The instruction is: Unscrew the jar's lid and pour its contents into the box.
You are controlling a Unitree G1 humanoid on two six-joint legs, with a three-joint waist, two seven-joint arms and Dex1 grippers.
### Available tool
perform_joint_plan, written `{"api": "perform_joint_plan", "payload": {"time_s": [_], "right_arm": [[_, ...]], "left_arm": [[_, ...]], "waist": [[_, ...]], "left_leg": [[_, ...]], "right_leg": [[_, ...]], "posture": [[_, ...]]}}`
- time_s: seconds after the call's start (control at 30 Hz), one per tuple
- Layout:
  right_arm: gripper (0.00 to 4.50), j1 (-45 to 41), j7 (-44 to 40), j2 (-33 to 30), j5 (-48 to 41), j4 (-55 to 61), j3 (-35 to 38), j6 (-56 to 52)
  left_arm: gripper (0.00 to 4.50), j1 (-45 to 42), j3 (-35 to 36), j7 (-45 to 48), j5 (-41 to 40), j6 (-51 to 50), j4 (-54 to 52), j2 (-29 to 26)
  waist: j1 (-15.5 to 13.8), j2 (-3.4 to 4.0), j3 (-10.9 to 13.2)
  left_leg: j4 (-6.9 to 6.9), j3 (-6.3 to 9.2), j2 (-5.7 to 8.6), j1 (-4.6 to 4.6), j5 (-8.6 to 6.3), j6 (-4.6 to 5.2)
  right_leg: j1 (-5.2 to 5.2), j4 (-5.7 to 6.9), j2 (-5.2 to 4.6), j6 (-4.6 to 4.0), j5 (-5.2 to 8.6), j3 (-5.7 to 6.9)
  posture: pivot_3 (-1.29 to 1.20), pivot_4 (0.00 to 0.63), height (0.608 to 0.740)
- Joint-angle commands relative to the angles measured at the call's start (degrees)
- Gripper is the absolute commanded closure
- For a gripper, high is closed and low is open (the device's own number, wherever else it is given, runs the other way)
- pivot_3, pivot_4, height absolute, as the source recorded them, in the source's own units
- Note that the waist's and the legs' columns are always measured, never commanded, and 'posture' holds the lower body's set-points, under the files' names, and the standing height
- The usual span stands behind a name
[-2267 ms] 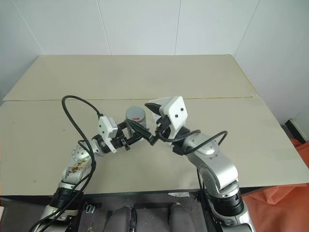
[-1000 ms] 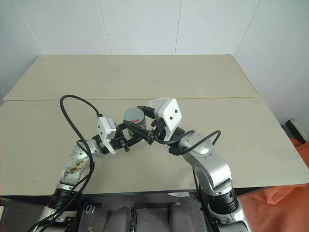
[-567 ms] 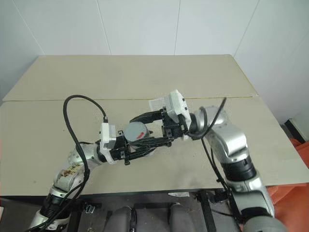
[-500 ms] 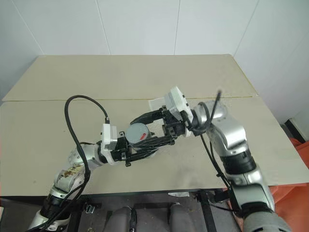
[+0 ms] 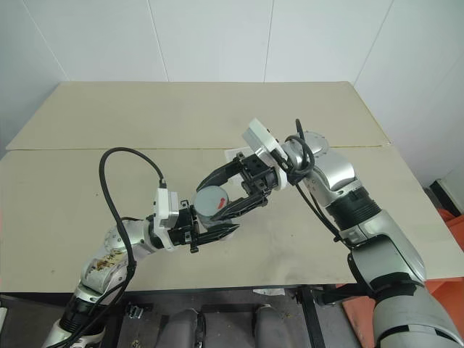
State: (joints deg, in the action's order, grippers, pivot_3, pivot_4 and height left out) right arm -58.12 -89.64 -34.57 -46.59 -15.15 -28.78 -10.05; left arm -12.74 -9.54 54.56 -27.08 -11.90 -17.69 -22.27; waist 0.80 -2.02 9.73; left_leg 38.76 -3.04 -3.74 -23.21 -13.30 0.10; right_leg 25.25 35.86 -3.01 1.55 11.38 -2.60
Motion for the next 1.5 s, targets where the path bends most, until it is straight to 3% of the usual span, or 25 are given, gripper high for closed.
{"api": "perform_joint_plan", "payload": {"time_s": [0.03,0.1,0.4,0.53,0.7,0.83,0.9,1.5], "right_arm": [[0.54,-2.22,-2.86,-2.26,-2.21,-1.49,0.90,1.12],[0.03,-2.20,-2.86,-2.72,-2.73,-1.41,1.56,1.17],[0.03,6.07,-1.66,-6.09,-0.61,7.90,13.99,0.56],[0.03,14.56,10.99,-7.98,-0.69,20.50,20.93,-5.35],[0.03,25.08,29.25,-3.22,5.04,35.02,23.95,-7.15],[0.03,28.86,42.00,2.50,9.95,41.21,22.56,-9.73],[0.03,29.61,44.29,4.32,12.39,42.55,20.92,-10.35],[0.03,30.77,48.44,12.48,21.04,41.03,15.90,-10.82]], "left_arm": [[2.26,-0.52,0.35,0.87,-1.69,1.17,-2.61,0.47],[2.26,-0.51,0.49,1.10,-1.59,1.52,-2.05,0.53],[2.26,-0.52,1.18,1.20,-0.52,3.05,1.54,0.72],[2.26,-1.21,2.07,1.26,0.35,3.36,4.07,-0.17],[2.26,-2.81,2.46,1.27,1.65,4.37,7.21,-0.35],[2.26,-3.66,2.54,1.23,3.07,5.77,9.37,-0.27],[2.26,-3.90,2.49,1.43,3.27,5.95,9.78,-0.29],[2.26,-2.77,3.53,0.56,3.12,5.55,8.37,-0.69]], "waist": [[-0.09,0.00,0.00],[-0.09,0.00,0.00],[-0.46,0.00,0.00],[-0.61,0.00,0.00],[-0.05,0.00,0.00],[0.07,0.00,0.00],[0.05,0.00,0.00],[0.00,0.00,0.00]], "left_leg": [[0.01,0.00,0.00,0.00,0.00,0.00],[0.01,0.00,0.01,0.00,0.00,0.00],[0.00,0.02,0.01,-0.04,0.00,0.00],[0.00,0.00,0.03,-0.04,0.00,0.00],[-0.02,0.02,0.00,0.01,0.00,-0.01],[0.08,0.00,0.01,0.03,0.00,-0.01],[0.11,0.00,0.01,0.04,0.00,-0.01],[0.06,0.01,0.01,0.00,0.00,0.00]], "right_leg": [[0.00,0.00,0.00,0.00,0.00,0.01],[-0.01,0.00,-0.01,-0.01,0.00,0.01],[-0.01,-0.02,-0.01,-0.05,-0.02,0.04],[0.00,-0.03,-0.04,0.05,0.03,0.03],[0.04,0.08,0.02,0.23,0.16,0.01],[0.01,0.11,0.01,0.26,0.16,-0.02],[-0.01,0.11,0.01,0.26,0.16,-0.04],[0.00,0.05,0.01,0.20,0.12,-0.01]], "posture": [[0.00,0.150,0.740],[0.00,0.150,0.740],[0.00,0.150,0.740],[0.00,0.150,0.740],[0.00,0.150,0.740],[0.00,0.150,0.740],[0.00,0.150,0.740],[0.00,0.150,0.740]]}}
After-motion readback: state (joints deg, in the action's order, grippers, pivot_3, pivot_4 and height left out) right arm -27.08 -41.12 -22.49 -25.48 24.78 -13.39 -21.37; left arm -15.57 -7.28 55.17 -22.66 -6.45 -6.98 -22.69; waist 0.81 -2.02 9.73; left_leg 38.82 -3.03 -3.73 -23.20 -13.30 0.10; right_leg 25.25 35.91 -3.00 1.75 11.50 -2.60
